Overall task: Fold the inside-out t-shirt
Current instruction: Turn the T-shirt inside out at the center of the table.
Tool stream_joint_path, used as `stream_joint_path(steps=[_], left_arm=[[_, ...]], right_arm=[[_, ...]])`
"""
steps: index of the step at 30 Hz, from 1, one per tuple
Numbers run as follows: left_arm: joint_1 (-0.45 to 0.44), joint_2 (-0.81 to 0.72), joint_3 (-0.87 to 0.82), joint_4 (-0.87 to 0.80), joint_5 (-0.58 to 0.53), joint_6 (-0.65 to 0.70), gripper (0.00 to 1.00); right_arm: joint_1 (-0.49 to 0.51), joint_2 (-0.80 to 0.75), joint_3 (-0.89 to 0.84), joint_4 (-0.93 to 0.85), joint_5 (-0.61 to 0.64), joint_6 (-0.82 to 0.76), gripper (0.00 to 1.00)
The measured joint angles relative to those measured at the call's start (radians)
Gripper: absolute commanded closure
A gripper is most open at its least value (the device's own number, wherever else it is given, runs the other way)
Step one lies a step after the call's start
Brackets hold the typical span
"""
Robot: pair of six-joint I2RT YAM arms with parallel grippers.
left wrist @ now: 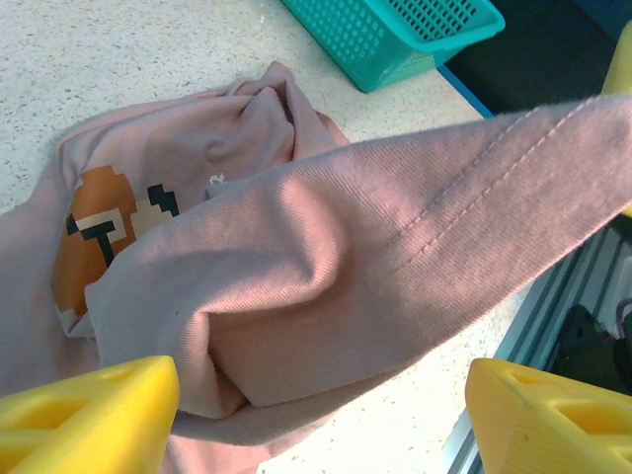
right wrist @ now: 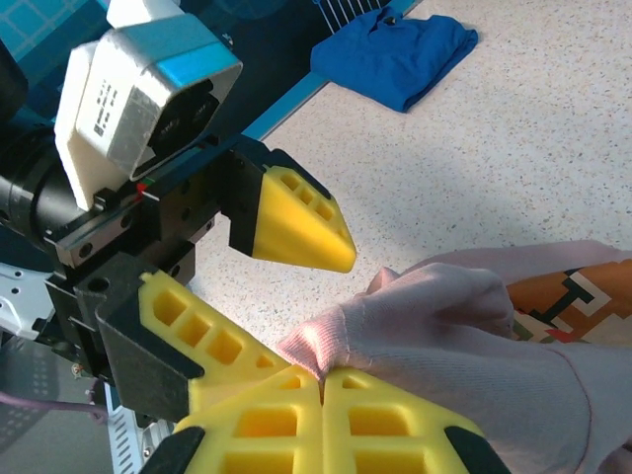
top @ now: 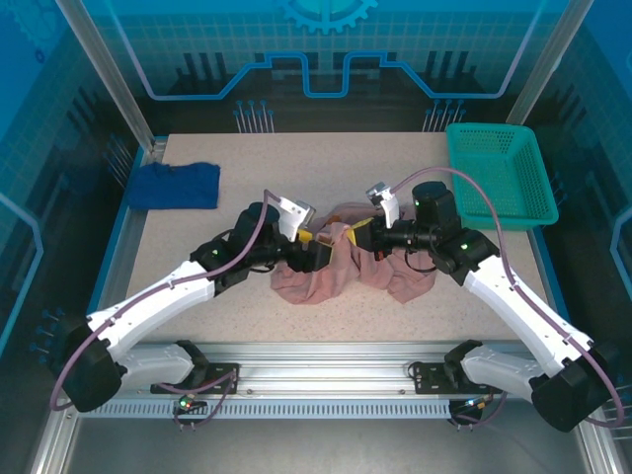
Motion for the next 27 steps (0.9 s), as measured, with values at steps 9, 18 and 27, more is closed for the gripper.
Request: stream_joint_path(steps=[9,18,27], left_arm=[[0.000,0.069,0.021,-0.004,-0.020,0.040,0.42],[0.029,0.071,0.045,0.008,0.014,0.039,0.42],[0.038,0.116,0.084,0.008,0.035,0.039,0.48]], right_arm=[[-0.001,0.001,0.000,-0.002,-0.006,-0.001,1.00],[-0.008,0.001,0.000,-0.013,-0.002,-0.010,1.00],[-0.011,0.001,0.000,-0.015,-0.006,-0.010,1.00]])
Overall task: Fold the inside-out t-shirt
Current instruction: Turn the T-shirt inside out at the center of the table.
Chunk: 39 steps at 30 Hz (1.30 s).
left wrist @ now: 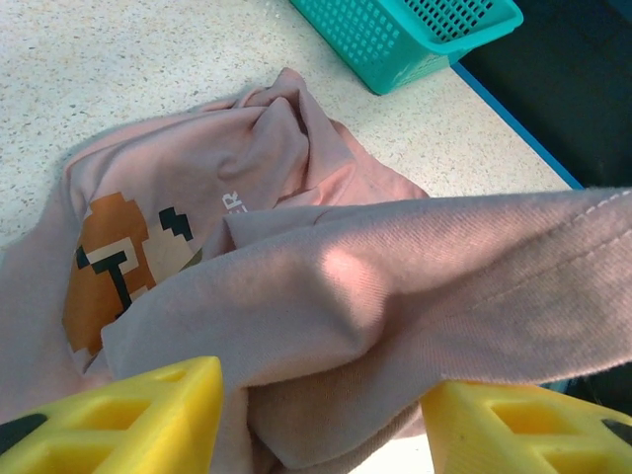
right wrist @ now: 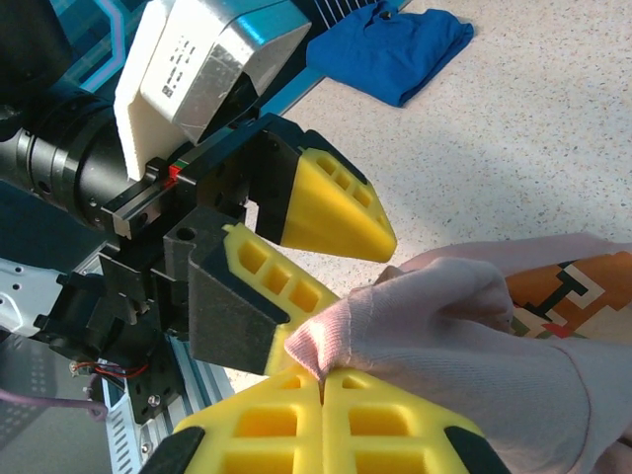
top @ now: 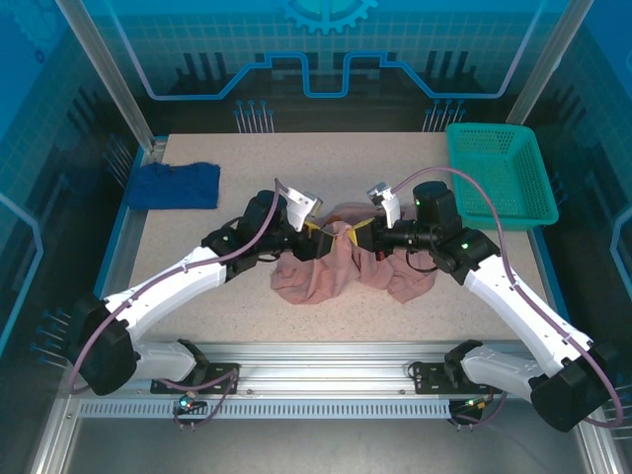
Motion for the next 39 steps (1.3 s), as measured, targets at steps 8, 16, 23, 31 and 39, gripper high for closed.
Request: stream_joint_path(steps=[8,16,23,31,39], left_arm=[[0.000,0.050,0.034,-0.001,0.004,0.000,0.70],[0.006,0.057,0.047,-0.008,0.047,-0.022,1.00],[0.035,-0.101,0.047,-0.008,0.269,-0.161,1.00],[0.104,-0.135,0.046,-0.056,0.383,-0.237,0.98],[0.142,-0.068,0.044,-0.191,0.085,-0.227,0.89]], right_arm=[[0.000,0.000,-0.002,0.005,-0.016,0.000,1.00],[0.000,-0.012,-0.002,-0.043,0.106,-0.034,1.00],[0.039,-0.034,-0.002,-0.080,0.313,-0.107,1.00],[0.060,-0.034,0.023,-0.104,0.368,-0.192,1.00],[0.061,0.015,0.036,-0.098,0.251,-0.191,1.00]])
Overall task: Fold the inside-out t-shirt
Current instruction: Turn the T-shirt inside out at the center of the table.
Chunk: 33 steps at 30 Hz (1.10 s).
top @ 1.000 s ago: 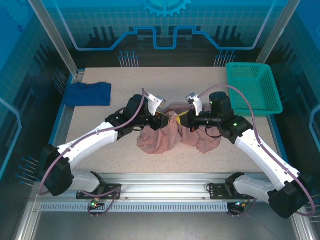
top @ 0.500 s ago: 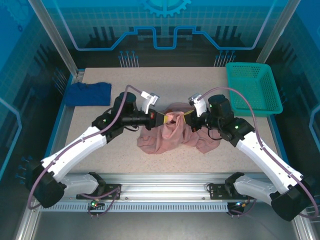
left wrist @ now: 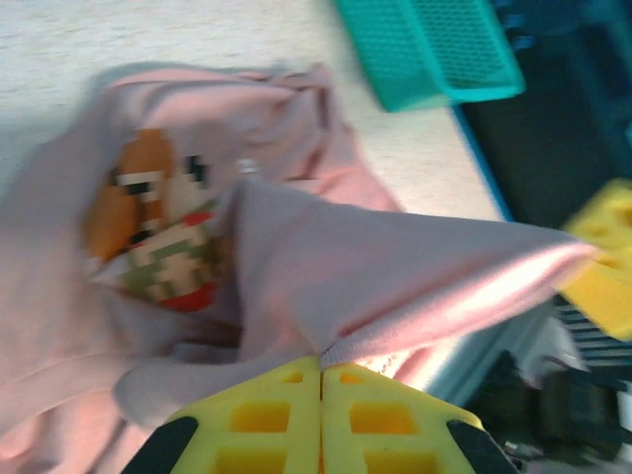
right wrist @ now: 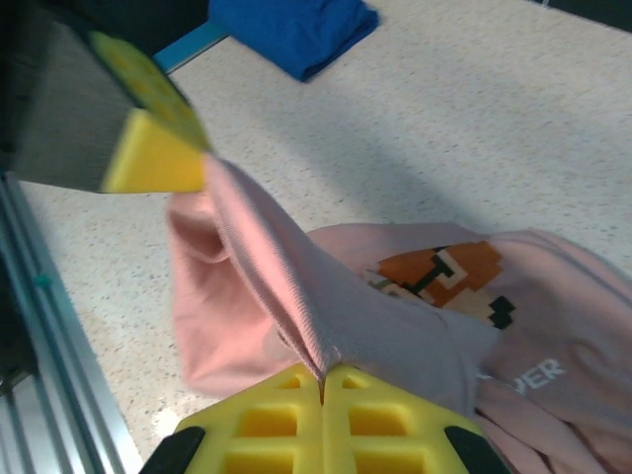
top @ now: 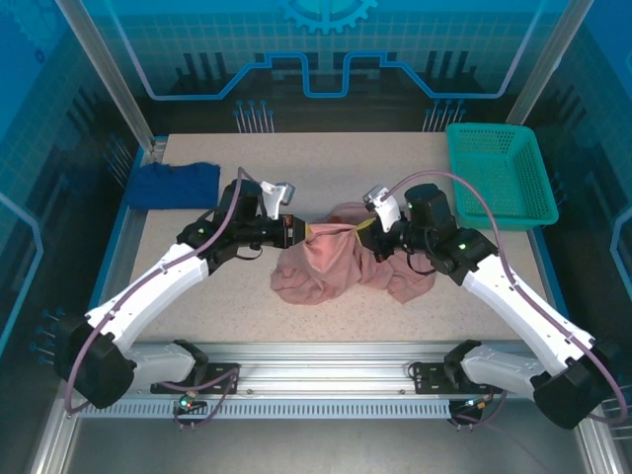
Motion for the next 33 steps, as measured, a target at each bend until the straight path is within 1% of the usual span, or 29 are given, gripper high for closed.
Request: stream_joint_path(steps=[2,4,7,13,16,19,24,30,33], left_arm=[[0.000,0.019,-0.009,-0.016,-0.068,0.014,0.85],[0.001,0.031,-0.028,-0.017,-0.101,0.023,0.80],[0.002,0.040,-0.079,-0.002,-0.108,0.026,0.72],[-0.010,0.038,-0.166,0.065,-0.100,0.026,0.51],[-0.040,0.025,-0.183,0.087,-0.106,0.045,0.46],[-0.060,0.024,-0.183,0.105,-0.108,0.060,0.45],[-0.073,0.053,-0.173,0.109,-0.116,0.083,0.48],[-0.108,0.062,-0.153,0.102,-0.156,0.125,0.51],[-0.126,0.060,-0.148,0.092,-0.186,0.137,0.55]], right_arm=[[0.004,0.023,0.000,0.019,-0.035,0.021,1.00],[0.009,0.039,-0.005,0.047,-0.059,0.051,1.00],[0.021,0.064,-0.015,0.085,-0.086,0.098,1.00],[0.027,0.104,-0.015,0.122,-0.109,0.157,1.00],[0.027,0.112,-0.015,0.122,-0.110,0.166,1.00],[0.027,0.113,-0.015,0.123,-0.109,0.167,1.00],[0.027,0.113,-0.013,0.120,-0.109,0.166,1.00],[0.025,0.113,-0.013,0.116,-0.109,0.166,1.00],[0.023,0.112,-0.013,0.109,-0.109,0.166,1.00]])
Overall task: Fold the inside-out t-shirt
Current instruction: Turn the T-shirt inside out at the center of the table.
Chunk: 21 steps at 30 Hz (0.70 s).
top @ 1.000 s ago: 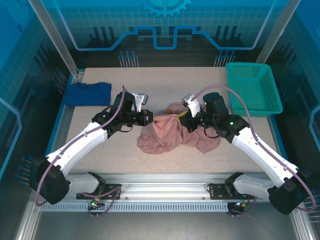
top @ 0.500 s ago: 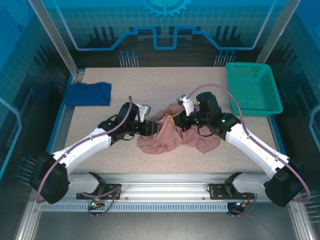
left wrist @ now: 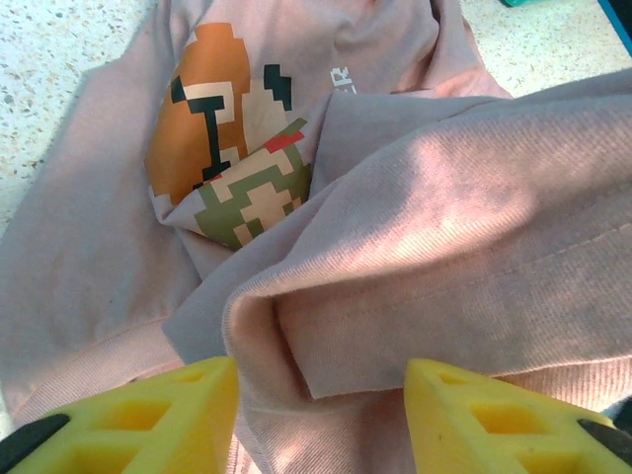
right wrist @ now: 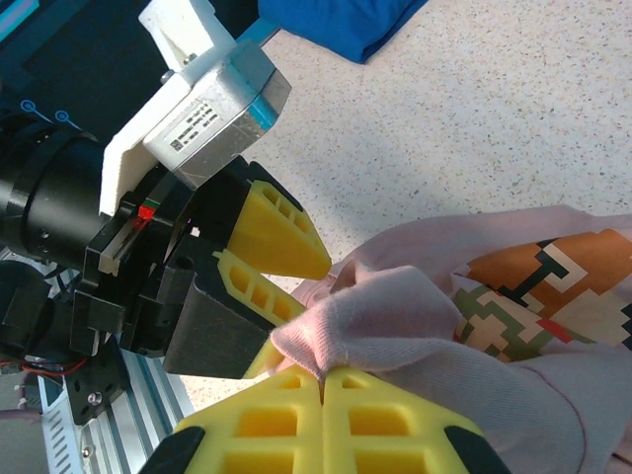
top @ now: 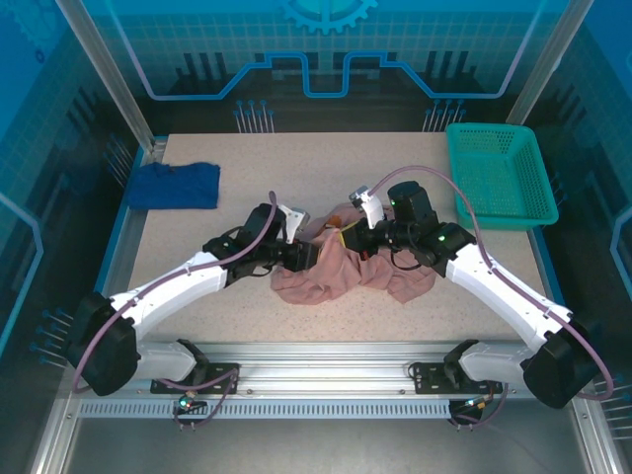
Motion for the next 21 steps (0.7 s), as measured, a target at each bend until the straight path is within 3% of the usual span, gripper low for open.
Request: stream_joint_path(steps=[7,21], left_arm=[[-0.034,-0.006,0.001,-0.027,-0.031,0.034,0.64],[-0.039,0.063,0.076,-0.039,-0.031,0.076,0.65]], right_arm=[[-0.007,0.000,0.000,-0.005,0.000,0.000,1.00],[-0.012,-0.010,0.000,-0.011,0.000,0.000,1.00]])
